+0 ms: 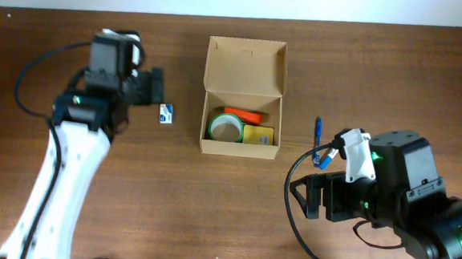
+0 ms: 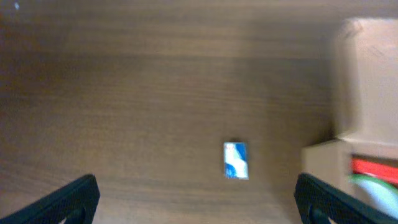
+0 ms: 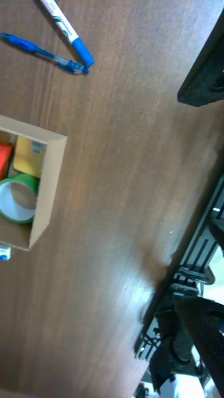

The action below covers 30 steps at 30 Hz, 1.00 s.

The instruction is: Pack container

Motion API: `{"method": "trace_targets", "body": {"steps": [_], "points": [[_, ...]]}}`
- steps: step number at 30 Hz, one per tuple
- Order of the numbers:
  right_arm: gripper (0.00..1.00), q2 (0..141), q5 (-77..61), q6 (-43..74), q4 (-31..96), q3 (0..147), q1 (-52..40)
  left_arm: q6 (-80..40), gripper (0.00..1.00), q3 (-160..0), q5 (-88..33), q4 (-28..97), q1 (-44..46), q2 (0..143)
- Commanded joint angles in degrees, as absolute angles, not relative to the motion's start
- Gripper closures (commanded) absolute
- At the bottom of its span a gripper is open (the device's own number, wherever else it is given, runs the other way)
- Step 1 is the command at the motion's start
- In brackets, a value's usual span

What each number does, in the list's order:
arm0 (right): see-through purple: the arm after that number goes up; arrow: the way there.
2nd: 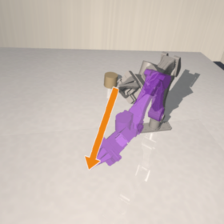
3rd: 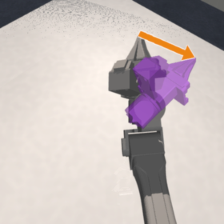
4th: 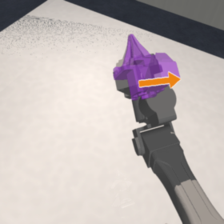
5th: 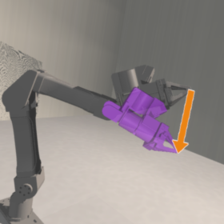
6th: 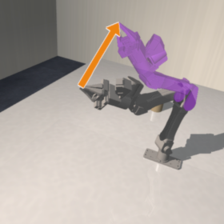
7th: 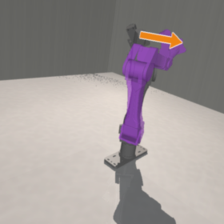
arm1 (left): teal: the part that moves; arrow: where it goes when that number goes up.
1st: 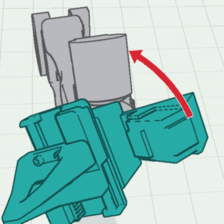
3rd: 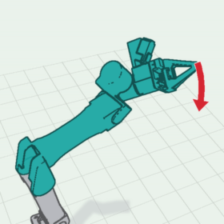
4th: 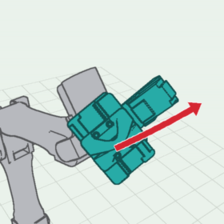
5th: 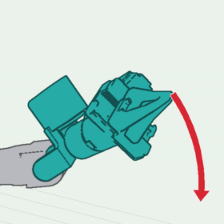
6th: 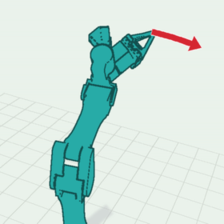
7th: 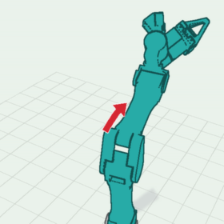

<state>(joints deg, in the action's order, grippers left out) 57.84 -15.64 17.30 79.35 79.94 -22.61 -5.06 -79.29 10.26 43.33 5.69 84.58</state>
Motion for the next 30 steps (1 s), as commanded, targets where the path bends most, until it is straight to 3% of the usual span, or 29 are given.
{"method": "trace_targets", "body": {"steps": [1, 6, 15, 16, 19, 24, 30], "points": [[0.01, 59.2, -16.1, 16.7, 79.3, 79.8, -22.9, 2.2, 0.0, -79.3, 5.0, 40.4, 2.4, 90.3], [0.01, 64.1, -16.1, 16.7, 79.3, 79.8, -22.9, 9.4, 0.01, -79.3, -7.5, 37.8, 2.0, 104.0], [0.01, 74.0, -19.9, 16.7, 82.7, 79.8, -22.9, 10.0, 0.11, -79.3, -7.7, 37.8, 3.3, 112.8], [0.01, 74.0, -21.2, 16.7, 82.7, 79.8, -22.9, 10.0, 0.18, -79.3, -7.7, 37.8, 3.4, 113.7], [0.01, 70.3, -22.4, 13.3, 80.5, 79.8, -22.9, 9.5, 0.2, -79.3, -7.7, 38.3, 3.3, 114.9], [0.01, 53.1, -8.9, 12.8, 80.2, 79.7, -22.9, 9.5, 0.19, -78.7, -7.8, 38.1, 3.3, 115.2], [0.01, 40.4, -6.1, 12.6, 78.1, 70.1, -22.9, 9.6, 0.21, -78.7, -7.7, 36.8, 3.3, 117.0]]}}
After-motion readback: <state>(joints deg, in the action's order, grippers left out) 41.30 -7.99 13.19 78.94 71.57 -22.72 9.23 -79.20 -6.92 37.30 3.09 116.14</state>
